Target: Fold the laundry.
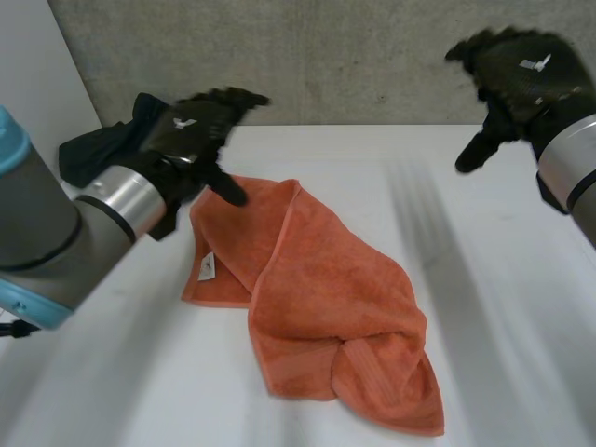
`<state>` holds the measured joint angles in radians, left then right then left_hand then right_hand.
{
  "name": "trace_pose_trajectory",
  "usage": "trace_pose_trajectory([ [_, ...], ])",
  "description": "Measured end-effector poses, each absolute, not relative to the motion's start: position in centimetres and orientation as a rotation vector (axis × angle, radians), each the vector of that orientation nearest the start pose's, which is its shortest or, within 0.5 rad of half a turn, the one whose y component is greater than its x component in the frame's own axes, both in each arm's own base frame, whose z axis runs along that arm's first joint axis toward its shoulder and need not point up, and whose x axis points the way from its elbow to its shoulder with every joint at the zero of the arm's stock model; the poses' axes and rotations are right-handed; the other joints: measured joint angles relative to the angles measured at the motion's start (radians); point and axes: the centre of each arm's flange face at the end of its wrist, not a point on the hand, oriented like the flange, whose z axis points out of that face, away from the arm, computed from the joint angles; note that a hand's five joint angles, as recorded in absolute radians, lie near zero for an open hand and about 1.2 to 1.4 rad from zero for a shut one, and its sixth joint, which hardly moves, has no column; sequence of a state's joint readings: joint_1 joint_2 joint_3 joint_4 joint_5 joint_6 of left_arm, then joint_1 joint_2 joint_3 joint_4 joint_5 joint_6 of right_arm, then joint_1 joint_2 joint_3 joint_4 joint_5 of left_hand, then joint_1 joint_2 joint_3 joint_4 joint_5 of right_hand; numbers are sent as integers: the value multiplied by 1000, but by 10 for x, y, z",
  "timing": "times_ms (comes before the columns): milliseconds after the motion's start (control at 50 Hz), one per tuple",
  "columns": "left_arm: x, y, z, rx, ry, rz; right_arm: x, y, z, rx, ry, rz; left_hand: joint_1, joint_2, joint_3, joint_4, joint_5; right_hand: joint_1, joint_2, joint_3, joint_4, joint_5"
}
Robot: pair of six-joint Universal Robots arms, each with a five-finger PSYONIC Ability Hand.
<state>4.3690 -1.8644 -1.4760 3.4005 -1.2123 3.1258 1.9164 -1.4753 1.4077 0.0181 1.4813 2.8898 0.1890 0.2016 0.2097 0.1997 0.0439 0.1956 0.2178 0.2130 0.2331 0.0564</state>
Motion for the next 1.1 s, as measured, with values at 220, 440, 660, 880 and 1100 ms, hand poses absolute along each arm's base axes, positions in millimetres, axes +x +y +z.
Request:
trace_pose_trajectory([
  [220,-254,-330,223,-744,-1952,1968,263,-245,265,-1116,2222,-1716,3,2,0,1,0,0,0,0,0,0],
  [440,-257,-350,172,-1012,-2042,1962,284,-209,219,-1192,2209,-1527,4,17,3,6,4,0,0,0,0,0],
  [660,-262,-364,141,-1068,-2068,1919,295,-182,168,-1243,2139,-1520,208,195,186,197,183,0,0,0,0,0],
  [880,-268,-367,124,-1104,-2071,1893,295,-190,146,-1241,2189,-1519,326,309,302,317,296,62,82,84,67,69],
  [1100,-277,-367,113,-1194,-2057,1902,295,-199,144,-1268,2163,-1609,938,956,935,961,920,750,950,955,938,910],
])
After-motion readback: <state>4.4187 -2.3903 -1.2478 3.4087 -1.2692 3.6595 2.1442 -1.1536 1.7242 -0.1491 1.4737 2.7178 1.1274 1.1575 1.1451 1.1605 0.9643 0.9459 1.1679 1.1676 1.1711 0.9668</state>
